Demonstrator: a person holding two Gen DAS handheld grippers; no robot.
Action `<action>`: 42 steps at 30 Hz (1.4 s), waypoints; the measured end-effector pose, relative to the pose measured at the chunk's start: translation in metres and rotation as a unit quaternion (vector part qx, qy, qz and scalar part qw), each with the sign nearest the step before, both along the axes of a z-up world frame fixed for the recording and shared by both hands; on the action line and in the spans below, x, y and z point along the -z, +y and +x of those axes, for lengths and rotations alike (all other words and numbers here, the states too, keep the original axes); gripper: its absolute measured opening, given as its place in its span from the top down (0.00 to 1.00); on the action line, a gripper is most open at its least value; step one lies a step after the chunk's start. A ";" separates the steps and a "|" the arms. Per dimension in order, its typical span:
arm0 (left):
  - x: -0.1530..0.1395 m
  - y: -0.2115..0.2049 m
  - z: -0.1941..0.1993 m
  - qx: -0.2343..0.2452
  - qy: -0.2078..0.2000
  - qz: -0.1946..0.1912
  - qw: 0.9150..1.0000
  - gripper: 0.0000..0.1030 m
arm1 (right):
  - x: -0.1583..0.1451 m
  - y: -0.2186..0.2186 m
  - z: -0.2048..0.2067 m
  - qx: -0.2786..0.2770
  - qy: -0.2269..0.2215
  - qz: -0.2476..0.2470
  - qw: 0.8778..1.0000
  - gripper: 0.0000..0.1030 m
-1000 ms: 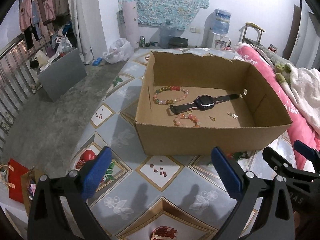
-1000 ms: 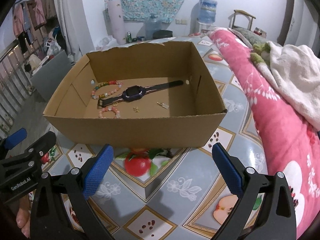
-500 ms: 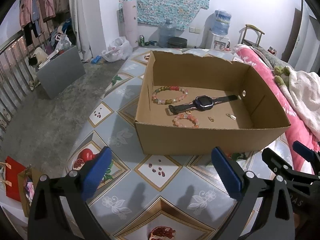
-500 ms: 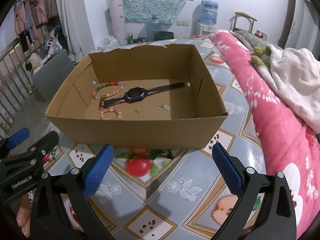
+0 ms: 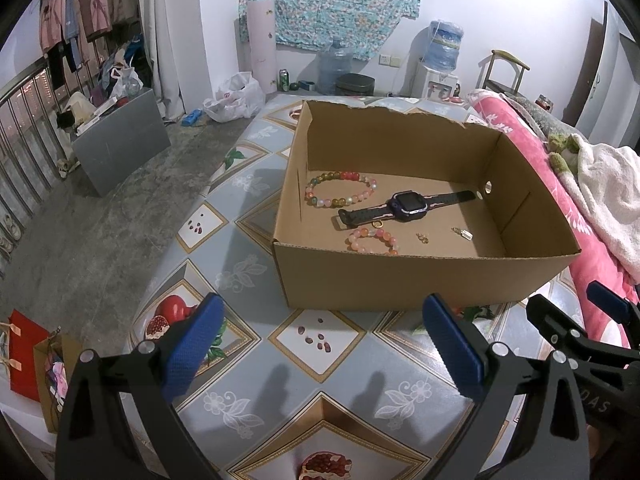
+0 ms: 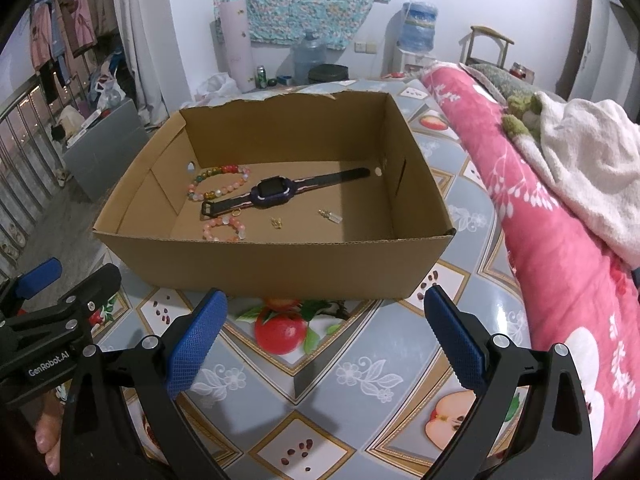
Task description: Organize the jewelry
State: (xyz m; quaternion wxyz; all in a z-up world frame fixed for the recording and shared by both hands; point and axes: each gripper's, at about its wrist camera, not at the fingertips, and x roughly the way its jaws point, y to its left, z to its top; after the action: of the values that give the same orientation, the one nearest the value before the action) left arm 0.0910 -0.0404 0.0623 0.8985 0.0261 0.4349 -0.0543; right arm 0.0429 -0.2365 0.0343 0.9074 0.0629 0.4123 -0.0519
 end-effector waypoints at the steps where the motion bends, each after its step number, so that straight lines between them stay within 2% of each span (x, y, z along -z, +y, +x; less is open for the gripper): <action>1: 0.000 0.000 0.000 0.000 0.000 0.000 1.000 0.05 | 0.000 0.000 -0.001 0.001 0.000 -0.001 1.000 0.08; 42: -0.002 0.003 0.001 -0.005 -0.001 -0.006 1.000 0.05 | -0.012 0.005 0.001 -0.011 -0.010 -0.005 1.000 0.08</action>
State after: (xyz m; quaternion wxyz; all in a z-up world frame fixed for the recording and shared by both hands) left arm 0.0917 -0.0373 0.0647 0.8992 0.0186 0.4339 -0.0523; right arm 0.0435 -0.2313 0.0459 0.9121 0.0542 0.4040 -0.0438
